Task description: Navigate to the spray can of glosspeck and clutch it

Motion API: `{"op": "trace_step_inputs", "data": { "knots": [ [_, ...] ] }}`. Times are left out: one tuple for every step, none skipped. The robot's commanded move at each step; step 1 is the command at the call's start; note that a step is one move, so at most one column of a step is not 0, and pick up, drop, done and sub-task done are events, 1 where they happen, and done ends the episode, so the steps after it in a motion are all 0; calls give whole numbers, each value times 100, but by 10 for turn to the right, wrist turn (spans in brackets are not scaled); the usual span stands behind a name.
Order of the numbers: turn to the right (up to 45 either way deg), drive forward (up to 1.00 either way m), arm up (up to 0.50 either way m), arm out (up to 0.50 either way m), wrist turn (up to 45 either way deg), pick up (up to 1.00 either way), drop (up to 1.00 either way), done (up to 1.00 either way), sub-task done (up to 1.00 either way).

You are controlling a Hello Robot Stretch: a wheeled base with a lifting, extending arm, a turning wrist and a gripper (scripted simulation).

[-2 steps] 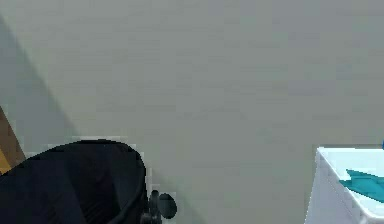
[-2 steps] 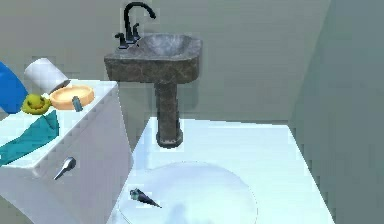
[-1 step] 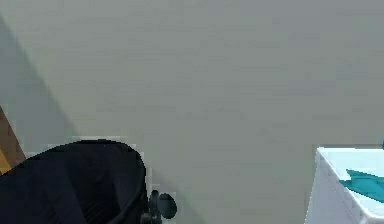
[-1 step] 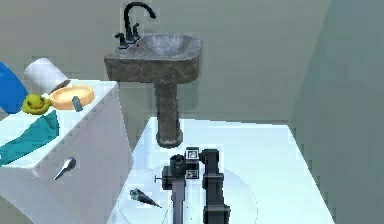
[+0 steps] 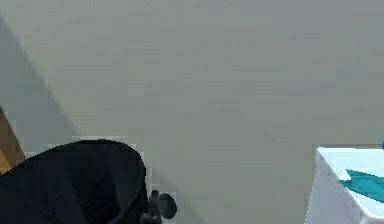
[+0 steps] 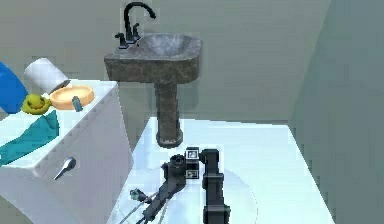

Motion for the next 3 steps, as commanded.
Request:
{"op": "trace_step_inputs", "data": {
  "knots": [
    [0, 0, 0, 0, 450, 0, 0, 0, 0],
    [0, 0, 0, 0, 450, 0, 0, 0, 0],
    [0, 0, 0, 0, 120, 0, 0, 0, 0]
  ]
}}
